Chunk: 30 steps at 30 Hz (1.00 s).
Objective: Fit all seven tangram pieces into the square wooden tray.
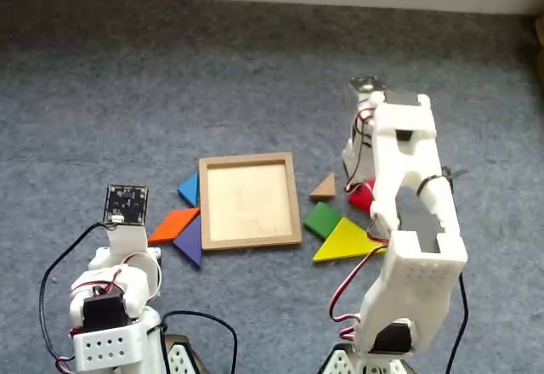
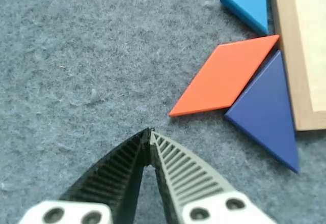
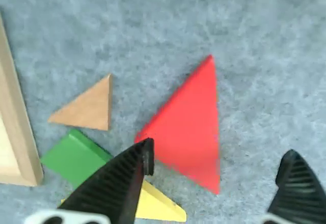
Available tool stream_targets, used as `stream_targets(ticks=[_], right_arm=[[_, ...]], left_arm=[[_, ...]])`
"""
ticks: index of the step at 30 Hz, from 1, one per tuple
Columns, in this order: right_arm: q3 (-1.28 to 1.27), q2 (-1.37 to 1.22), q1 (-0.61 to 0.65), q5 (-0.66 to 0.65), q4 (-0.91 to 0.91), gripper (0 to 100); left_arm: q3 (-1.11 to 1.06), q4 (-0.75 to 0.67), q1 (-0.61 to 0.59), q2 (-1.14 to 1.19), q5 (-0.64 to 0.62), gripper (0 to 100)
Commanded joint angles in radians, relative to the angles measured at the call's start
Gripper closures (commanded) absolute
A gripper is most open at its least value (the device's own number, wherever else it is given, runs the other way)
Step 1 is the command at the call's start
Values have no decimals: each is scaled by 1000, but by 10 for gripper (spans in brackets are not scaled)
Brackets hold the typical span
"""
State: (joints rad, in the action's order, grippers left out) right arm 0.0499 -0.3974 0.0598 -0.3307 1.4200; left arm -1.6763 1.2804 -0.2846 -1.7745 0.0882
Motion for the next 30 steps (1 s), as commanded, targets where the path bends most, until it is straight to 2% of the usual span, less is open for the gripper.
stream_targets(ticks=[1,20,25,30], right_arm=[[-54,77,50,-54,-42,629],[-116,68,39,-58,-143,632],[-116,68,36,-58,-143,733],[-116,68,30,-58,-139,744]], left_arm=[[-21,5,-8,-47,9,992],[-21,5,-8,-47,9,992],[-21,5,-8,-47,9,992],[-21,5,-8,-47,9,992]])
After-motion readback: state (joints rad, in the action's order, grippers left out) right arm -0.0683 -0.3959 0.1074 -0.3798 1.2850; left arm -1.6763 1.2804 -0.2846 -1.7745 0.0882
